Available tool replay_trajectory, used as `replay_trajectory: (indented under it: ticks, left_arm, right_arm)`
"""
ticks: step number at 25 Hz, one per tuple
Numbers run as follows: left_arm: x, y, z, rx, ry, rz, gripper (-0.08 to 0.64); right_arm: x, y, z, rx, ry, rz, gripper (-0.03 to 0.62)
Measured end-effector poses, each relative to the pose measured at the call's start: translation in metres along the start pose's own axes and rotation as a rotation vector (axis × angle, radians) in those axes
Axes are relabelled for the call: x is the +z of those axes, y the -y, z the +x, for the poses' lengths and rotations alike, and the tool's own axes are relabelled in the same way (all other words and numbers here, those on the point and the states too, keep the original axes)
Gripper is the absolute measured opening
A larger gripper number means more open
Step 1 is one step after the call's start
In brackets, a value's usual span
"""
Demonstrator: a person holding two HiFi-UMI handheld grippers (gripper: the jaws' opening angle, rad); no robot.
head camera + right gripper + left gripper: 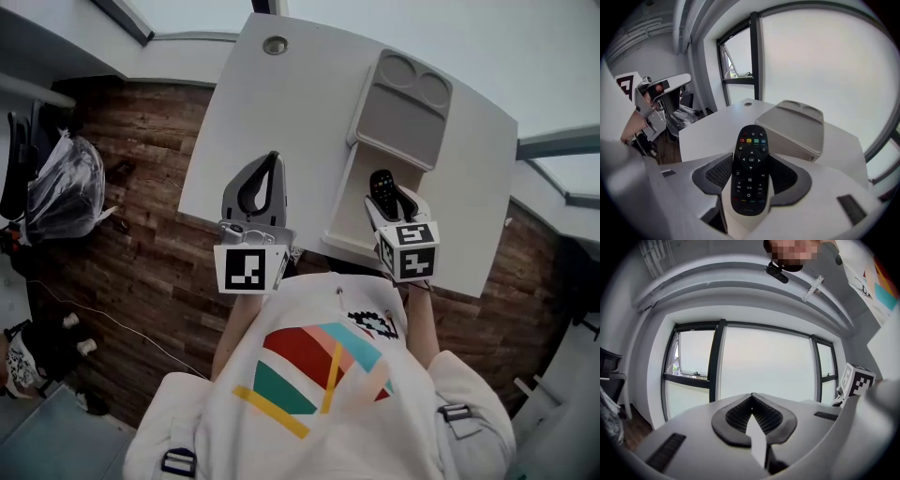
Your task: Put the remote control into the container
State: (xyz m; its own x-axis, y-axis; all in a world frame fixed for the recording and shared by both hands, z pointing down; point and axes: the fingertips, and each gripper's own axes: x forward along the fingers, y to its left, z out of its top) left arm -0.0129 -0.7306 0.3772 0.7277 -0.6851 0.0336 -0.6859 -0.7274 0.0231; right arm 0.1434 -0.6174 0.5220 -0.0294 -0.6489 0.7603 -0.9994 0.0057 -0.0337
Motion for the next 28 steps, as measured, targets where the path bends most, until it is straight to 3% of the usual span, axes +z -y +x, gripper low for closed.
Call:
replay_trajectory:
  ticks: [6,13,17,21,28]
  left_arm:
    - [-0.011,0.017,0.021,-0.058,-0.025,0.021,0.003]
    - [-0.028,0.029,0.043,-0.099,-0.070,0.015,0.003]
    - [-0.034,0.024,0.050,-0.088,-0.081,0.007,0.003]
    - [-0.041,0.014,0.052,-0.067,-0.095,-0.009,0.003]
    - [-0.045,0.012,0.050,-0.051,-0.102,-0.016,0.003]
  right_arm:
    - [-0.010,0.007,0.010,0.007,-0.047,0.053,0.249]
    - [-0.012,-0.008,0.036,0.052,-0.118,-0.059,0.249]
    - [-0.024,-0.005,0.039,0.060,-0.174,-0.083,0.249]
    - [-0.033,-0.008,0.044,0.045,-0.238,-0.173,0.249]
    - [-0.040,-0.018,0.055,0.093,-0.305,-0.284,0.249]
